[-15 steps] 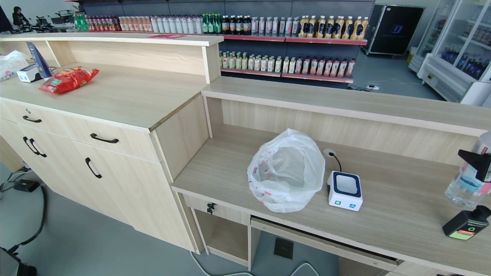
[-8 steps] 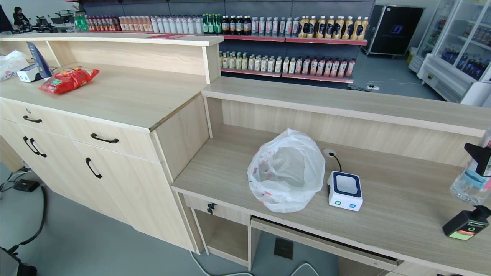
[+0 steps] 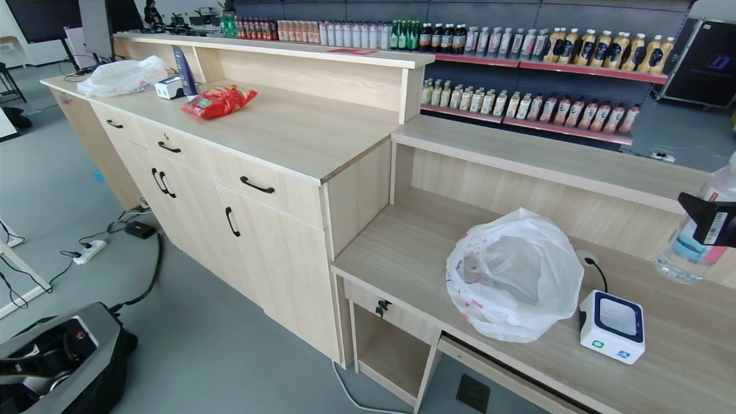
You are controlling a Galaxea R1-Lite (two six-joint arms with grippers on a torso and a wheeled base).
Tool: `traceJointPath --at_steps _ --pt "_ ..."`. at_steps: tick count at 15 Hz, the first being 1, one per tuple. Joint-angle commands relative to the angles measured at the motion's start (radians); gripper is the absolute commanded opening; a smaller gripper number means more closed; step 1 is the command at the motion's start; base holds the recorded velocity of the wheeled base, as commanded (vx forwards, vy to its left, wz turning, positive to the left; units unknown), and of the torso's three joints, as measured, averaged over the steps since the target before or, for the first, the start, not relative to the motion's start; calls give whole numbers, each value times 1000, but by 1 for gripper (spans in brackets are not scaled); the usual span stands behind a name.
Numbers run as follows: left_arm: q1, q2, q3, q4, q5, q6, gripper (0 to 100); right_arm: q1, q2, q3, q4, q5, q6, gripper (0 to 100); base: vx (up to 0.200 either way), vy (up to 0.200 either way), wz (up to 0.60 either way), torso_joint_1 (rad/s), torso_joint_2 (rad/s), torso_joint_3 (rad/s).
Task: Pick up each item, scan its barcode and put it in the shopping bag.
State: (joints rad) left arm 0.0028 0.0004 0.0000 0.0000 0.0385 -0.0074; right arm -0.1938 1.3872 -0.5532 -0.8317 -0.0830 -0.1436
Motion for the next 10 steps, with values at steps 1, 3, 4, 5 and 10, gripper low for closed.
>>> traceJointPath --at_steps 1,3,4,5,10 --pt "0 0 0 0 0 0 100 22 121 -4 -55 5 -1 0 0 0 0 0 0 0" --pt "0 0 0 0 1 0 100 39 230 -4 -173 45 4 0 0 0 0 0 0 0" --pt "-1 0 0 0 0 0 100 39 288 -5 -236 92 4 0 0 0 0 0 0 0" --pt "0 0 0 0 0 0 100 37 342 -8 -296 144 4 0 0 0 0 0 0 0" --pt "0 0 0 0 1 0 100 42 561 -27 -511 289 -4 0 0 0 0 0 0 0"
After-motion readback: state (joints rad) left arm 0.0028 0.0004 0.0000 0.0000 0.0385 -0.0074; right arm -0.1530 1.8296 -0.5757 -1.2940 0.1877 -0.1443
